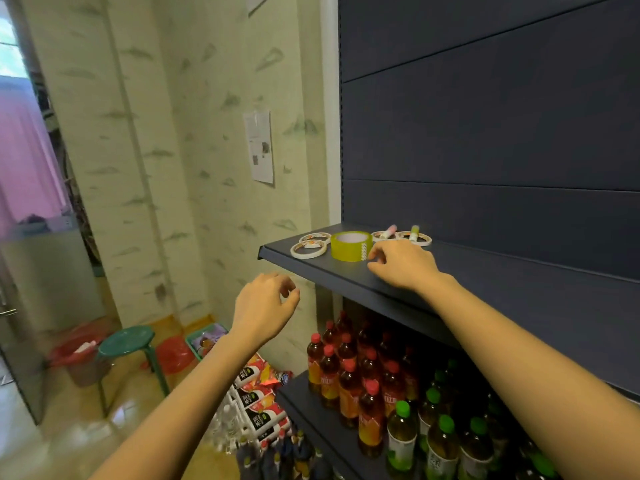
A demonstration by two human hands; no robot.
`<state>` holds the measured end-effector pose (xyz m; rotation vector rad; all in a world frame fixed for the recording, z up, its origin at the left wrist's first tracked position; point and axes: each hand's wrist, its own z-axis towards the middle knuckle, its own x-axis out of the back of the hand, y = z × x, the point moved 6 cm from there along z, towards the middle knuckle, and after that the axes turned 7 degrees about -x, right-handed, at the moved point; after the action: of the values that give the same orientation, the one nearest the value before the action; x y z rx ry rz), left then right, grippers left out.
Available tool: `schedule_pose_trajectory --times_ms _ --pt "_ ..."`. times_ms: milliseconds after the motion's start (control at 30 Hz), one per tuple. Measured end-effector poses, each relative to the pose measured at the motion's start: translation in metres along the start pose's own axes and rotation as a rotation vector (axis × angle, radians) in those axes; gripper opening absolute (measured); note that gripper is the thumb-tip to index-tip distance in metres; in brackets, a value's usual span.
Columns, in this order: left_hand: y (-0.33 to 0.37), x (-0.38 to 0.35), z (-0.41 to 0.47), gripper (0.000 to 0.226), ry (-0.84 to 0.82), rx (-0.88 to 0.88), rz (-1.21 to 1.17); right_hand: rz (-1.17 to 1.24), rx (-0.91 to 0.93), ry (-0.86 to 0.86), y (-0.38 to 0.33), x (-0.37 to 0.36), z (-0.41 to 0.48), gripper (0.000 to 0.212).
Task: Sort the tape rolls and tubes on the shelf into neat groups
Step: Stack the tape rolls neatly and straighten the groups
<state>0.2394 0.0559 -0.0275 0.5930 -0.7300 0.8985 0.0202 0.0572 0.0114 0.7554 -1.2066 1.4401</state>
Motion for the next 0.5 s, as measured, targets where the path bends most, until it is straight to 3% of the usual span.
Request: schedule_pose_trajectory --times_ms 333,500 --pt "-0.064 -0.046 0.053 0.024 0.027 0.031 -0.064 -0.065 -0.240 0.000 0.011 -0.038 0.093 0.049" --pt "-0.092 -0.069 0.104 0.023 0.021 0.057 -0.083 -0.051 -0.360 -0.142 0.019 -0.057 0.151 0.066"
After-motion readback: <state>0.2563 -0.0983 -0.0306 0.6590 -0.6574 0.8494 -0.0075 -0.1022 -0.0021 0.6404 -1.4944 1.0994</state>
